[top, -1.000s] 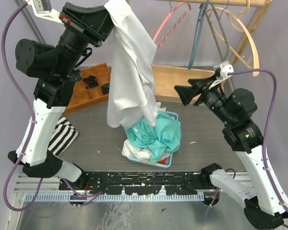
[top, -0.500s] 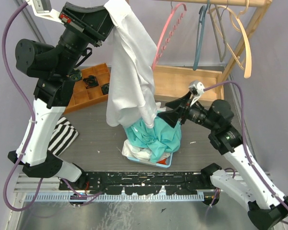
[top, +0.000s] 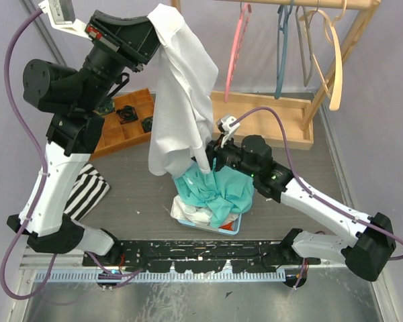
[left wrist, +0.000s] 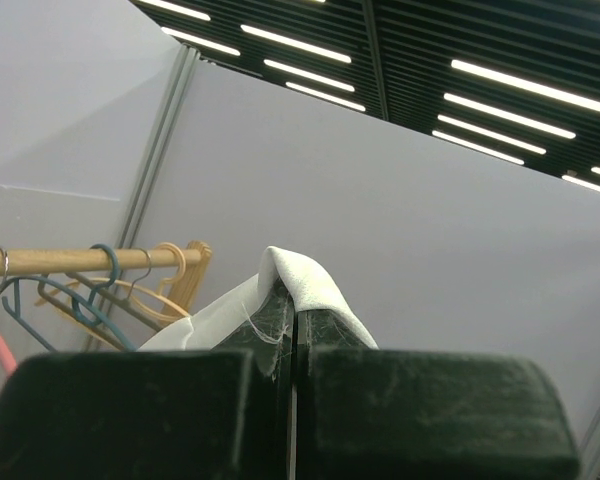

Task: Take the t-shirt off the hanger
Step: Place the T-shirt in the bin.

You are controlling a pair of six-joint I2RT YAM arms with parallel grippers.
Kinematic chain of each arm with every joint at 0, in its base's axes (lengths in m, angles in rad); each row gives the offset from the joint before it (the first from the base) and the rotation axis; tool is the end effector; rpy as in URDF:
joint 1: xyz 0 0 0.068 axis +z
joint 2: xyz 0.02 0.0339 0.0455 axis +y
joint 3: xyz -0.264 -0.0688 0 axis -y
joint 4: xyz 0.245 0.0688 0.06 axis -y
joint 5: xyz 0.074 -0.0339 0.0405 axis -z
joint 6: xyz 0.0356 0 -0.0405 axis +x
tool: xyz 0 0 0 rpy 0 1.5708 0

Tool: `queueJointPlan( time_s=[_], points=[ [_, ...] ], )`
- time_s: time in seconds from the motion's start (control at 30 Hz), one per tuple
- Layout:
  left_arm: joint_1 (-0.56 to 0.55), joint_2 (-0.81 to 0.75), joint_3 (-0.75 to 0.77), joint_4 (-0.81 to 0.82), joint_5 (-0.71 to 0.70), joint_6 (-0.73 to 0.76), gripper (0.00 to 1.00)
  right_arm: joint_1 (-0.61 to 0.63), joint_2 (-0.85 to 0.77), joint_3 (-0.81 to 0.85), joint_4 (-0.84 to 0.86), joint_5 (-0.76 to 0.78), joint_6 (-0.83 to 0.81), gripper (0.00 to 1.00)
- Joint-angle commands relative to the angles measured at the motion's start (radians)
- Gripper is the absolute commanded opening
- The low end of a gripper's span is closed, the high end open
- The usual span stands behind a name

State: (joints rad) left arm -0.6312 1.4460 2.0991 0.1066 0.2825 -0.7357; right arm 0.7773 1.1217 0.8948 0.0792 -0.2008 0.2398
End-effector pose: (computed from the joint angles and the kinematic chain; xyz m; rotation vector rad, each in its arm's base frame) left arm 0.1747 -0.1400 0.6465 0.2452 0.8943 -1.3917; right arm 0.1841 0.1911 0.3386 -0.6282 1.6924 0.9133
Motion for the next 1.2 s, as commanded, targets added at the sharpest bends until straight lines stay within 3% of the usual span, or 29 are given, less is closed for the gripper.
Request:
queueJointPlan(
  time_s=[0.0,0.07,0.17,0.43,0.77,0.97,1.17],
  points=[
    [-0.004,-0.075,-0.066,0.045,0.007,0.005,0.00,0.006,-0.041,-0.026,0.246,0.103,-0.002,0.38],
    [-0.004,-0.105,-0.107,0.057,0.000,0.006,0.00,0.005,-0.054,-0.036,0.261,0.132,-0.002,0.15],
    [-0.003,-0.147,-0.153,0.043,-0.014,0.029,0.00,0.006,-0.107,-0.050,0.237,0.191,0.006,0.01],
    [-0.005,-0.258,-0.215,-0.095,-0.068,0.126,0.00,0.006,-0.375,-0.029,0.021,0.402,-0.009,0.01],
    [-0.009,-0.277,-0.267,-0.177,-0.042,0.118,0.00,0.006,-0.476,0.176,-0.270,0.329,-0.018,0.01],
    [-0.051,-0.313,-0.439,-0.150,-0.064,0.143,0.00,0.005,-0.465,0.116,-0.349,0.291,0.011,0.01],
    [-0.136,-0.363,-0.637,-0.116,-0.110,0.201,0.00,0.006,-0.460,-0.034,-0.288,0.294,0.048,0.01]
  ],
)
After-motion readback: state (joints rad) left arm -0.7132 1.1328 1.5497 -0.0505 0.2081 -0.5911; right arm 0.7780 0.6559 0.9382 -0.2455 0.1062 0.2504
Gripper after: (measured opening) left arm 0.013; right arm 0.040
